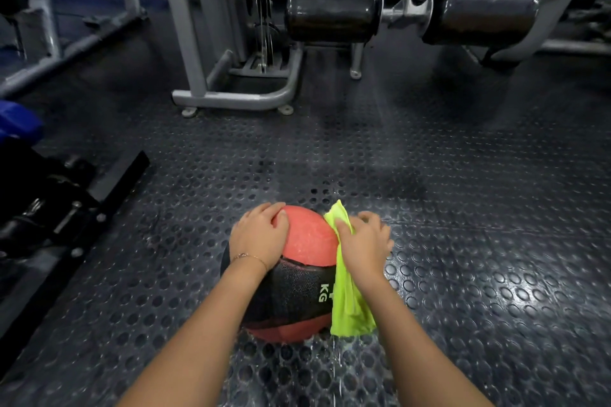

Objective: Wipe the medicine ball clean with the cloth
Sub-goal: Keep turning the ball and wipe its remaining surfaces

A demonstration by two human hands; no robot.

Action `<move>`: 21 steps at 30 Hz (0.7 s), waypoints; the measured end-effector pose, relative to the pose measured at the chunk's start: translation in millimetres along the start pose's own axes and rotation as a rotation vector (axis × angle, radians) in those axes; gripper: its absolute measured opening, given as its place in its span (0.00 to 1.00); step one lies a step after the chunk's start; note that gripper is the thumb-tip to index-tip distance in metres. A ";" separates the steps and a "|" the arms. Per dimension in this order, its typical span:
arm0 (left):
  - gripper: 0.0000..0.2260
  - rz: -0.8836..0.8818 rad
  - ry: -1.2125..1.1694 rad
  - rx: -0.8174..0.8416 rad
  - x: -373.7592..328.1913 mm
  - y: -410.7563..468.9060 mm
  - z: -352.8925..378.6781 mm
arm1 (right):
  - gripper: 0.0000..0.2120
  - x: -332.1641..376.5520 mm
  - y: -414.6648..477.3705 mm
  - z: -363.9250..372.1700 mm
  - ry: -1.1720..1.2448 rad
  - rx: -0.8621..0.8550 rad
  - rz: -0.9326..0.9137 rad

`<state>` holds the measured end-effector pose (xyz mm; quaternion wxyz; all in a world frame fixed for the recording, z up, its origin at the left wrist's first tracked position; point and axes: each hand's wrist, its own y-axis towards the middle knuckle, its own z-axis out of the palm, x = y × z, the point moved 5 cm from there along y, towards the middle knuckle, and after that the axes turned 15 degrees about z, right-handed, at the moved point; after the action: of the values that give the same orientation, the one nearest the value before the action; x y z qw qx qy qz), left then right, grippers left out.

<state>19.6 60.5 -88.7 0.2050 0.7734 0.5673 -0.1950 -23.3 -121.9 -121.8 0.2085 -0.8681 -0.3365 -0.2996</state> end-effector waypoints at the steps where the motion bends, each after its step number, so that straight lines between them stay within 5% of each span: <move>1: 0.17 -0.005 0.000 -0.006 0.0 -0.6 -0.1 | 0.16 2.2 -7.8 -4.4 0.065 -0.024 -0.045; 5: 0.16 0.002 -0.049 0.010 2.9 0.8 -2.7 | 0.16 2.0 -77.6 -16.9 0.364 -0.041 -0.242; 8: 0.15 0.061 -0.089 0.032 3.5 -3.5 -4.8 | 0.18 0.6 -90.9 -19.2 0.291 -0.108 -0.336; 12: 0.15 0.086 -0.085 0.035 5.9 -14.9 -7.8 | 0.15 6.6 -19.4 -3.3 0.013 -0.039 -0.126; 15: 0.15 0.061 -0.074 0.016 4.9 -14.8 -8.3 | 0.14 -0.4 -22.2 -2.4 0.157 -0.040 -0.072; 18: 0.15 0.036 -0.074 0.013 1.1 -3.5 -6.7 | 0.13 -10.4 -74.4 -15.7 0.359 -0.071 -0.190; 21: 0.15 0.036 -0.062 0.023 1.4 4.4 -5.8 | 0.15 -5.2 -102.5 -21.3 0.280 -0.179 -0.379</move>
<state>24.6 63.6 -84.2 0.2172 0.7793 0.5444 -0.2216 -107.2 -65.9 -93.2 0.1156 -0.7545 -0.4335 -0.4791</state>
